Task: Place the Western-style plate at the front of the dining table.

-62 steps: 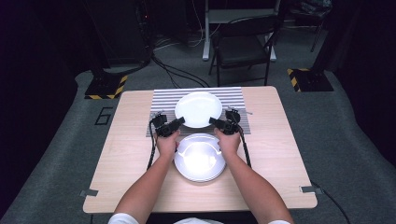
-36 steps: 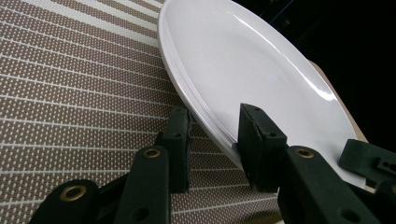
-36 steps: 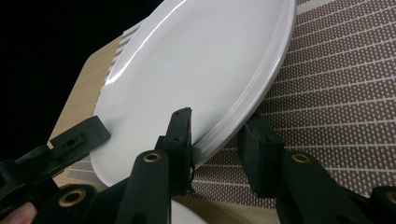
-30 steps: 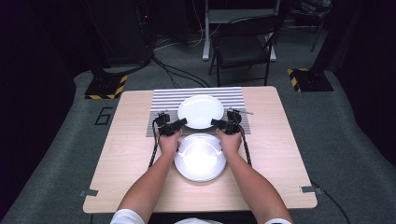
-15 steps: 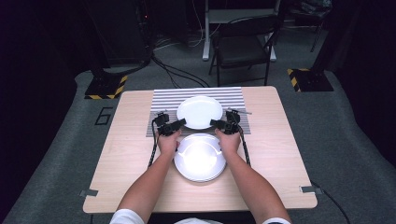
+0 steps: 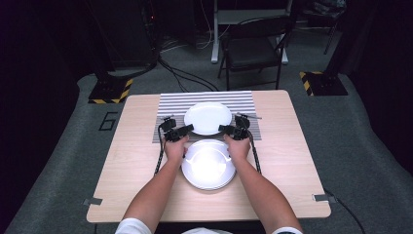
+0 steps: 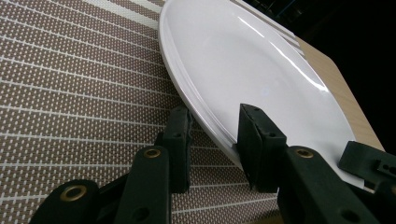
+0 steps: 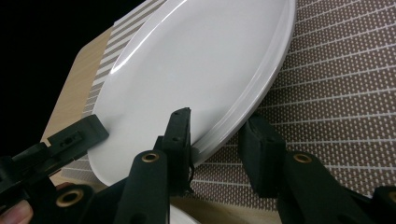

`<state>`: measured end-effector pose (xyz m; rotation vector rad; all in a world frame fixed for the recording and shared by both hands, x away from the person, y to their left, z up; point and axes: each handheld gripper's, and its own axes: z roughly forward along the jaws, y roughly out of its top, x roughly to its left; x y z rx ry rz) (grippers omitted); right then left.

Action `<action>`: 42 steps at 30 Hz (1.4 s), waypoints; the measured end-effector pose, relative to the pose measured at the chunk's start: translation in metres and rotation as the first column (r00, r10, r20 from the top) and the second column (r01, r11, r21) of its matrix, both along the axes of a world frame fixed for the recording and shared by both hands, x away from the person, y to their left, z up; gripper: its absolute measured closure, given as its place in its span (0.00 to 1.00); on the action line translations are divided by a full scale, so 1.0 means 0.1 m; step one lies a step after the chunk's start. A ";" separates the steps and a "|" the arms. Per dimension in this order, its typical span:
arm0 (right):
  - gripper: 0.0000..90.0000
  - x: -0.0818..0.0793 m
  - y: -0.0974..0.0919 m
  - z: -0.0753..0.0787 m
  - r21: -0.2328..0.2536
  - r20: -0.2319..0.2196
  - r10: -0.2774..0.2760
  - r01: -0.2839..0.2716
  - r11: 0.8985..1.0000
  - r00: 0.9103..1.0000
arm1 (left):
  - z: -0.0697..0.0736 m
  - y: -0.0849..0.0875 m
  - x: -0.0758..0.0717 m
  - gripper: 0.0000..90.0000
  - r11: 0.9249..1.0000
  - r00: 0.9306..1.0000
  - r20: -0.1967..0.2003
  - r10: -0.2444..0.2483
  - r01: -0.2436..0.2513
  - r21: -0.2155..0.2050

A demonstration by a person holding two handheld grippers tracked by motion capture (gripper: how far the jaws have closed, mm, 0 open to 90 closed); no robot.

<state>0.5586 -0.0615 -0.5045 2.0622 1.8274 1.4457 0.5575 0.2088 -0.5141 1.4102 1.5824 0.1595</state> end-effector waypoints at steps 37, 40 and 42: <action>0.70 0.06 -0.01 -0.02 -0.100 -0.048 -0.031 0.026 0.995 0.998 | -0.02 0.02 0.07 0.73 0.998 0.997 -0.072 0.028 -0.024 0.055; 0.70 0.05 0.00 -0.01 -0.104 -0.045 -0.036 0.031 0.994 0.998 | -0.03 0.03 0.07 0.73 0.998 0.997 -0.077 0.029 -0.024 0.058; 0.70 0.05 -0.01 -0.02 -0.123 -0.046 -0.034 0.028 0.992 0.998 | -0.03 0.03 0.07 0.72 0.998 0.996 -0.083 0.031 -0.026 0.057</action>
